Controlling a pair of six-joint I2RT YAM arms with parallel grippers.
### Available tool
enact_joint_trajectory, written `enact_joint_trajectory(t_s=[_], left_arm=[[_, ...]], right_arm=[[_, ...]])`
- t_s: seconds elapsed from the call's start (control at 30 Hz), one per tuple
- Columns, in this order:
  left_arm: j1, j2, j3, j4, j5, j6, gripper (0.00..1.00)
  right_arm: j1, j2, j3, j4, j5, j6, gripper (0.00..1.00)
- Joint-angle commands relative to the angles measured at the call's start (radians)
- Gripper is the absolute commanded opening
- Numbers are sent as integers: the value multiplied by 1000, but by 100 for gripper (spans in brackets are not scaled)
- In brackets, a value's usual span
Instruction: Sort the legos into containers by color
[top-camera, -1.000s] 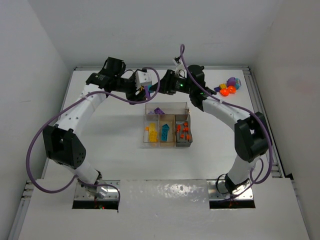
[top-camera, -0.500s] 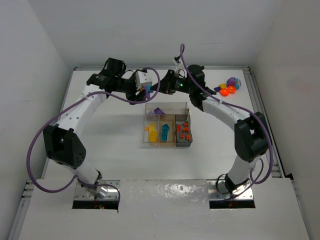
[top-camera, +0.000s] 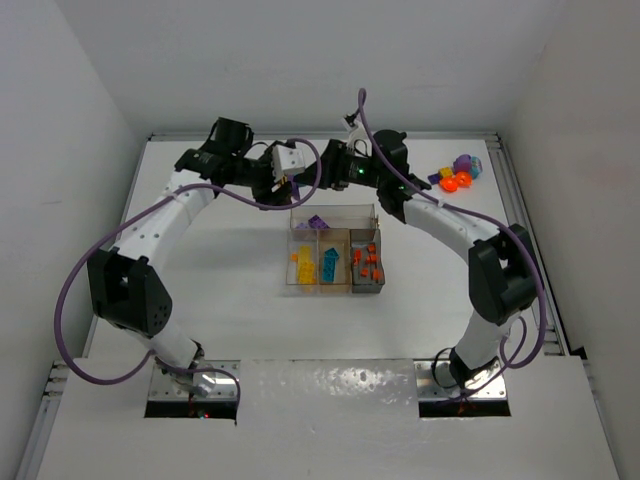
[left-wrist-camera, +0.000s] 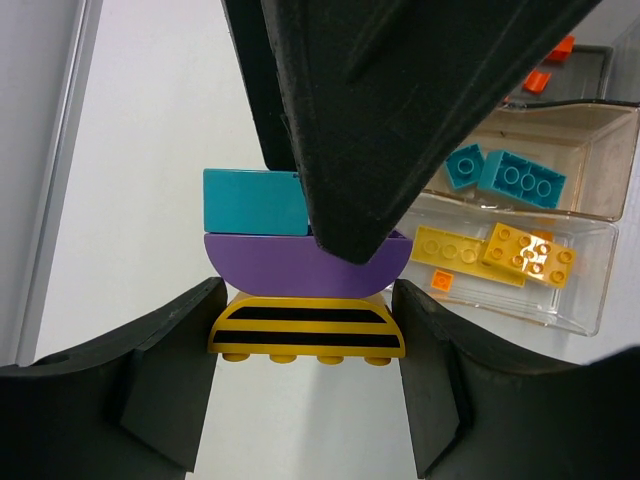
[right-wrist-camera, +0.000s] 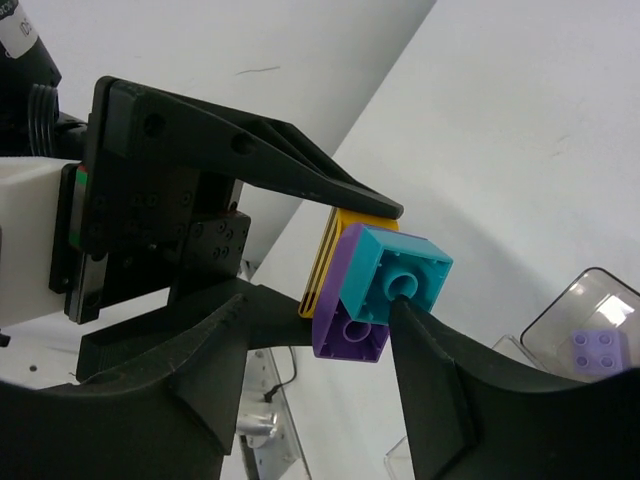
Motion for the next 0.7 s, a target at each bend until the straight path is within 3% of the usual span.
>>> enact_joint_trajectory(t_s=[0.0,0.2,0.67], left_arm=[[-19,-37,6,46,31,42,0],[-19,-43,1,47,11,64,0],[-19,-78,-37,64,25,67,0]], right_arm=[[7,-13,51,-19,-5,-21,58],[4,-20,82,-140,37,-98,59],[-16,-10,91,-133,41,-97,63]])
